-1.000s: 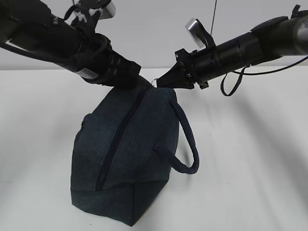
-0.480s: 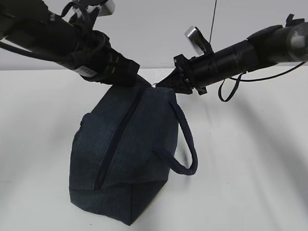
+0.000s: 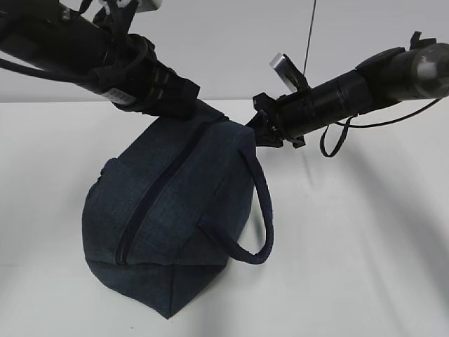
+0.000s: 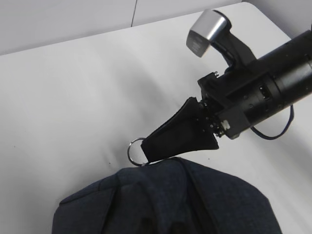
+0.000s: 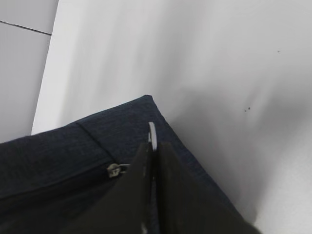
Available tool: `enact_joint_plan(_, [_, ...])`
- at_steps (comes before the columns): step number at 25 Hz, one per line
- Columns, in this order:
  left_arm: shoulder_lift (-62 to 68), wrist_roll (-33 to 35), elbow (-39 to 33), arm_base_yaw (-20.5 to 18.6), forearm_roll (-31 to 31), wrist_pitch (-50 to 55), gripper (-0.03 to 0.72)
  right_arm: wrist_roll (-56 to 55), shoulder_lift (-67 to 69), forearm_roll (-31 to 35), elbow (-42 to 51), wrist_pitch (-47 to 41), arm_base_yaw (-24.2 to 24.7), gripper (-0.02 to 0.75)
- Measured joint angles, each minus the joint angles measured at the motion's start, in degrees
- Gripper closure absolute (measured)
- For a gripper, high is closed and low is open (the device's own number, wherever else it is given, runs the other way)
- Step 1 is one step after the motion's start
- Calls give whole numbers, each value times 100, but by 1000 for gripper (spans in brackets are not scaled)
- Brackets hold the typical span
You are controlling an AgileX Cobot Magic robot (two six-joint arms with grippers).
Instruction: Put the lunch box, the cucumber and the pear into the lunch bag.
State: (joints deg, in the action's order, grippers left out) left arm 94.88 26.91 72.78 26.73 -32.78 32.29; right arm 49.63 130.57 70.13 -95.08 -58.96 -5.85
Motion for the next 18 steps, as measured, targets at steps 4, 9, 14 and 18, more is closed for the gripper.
enact_joint_plan(4, [0, 0, 0, 0, 0, 6, 665, 0, 0, 68, 0, 0, 0, 738])
enact_joint_plan(9, [24, 0, 0, 0, -6, 105, 664, 166, 0, 364, 0, -10, 4, 595])
enact_joint_plan(14, [123, 0, 0, -6, -40, 86, 647, 370, 0, 698, 0, -21, 13, 339])
enact_joint_plan(18, [240, 0, 36, -6, 91, 29, 595, 577, -125, 887, 0, 25, 13, 300])
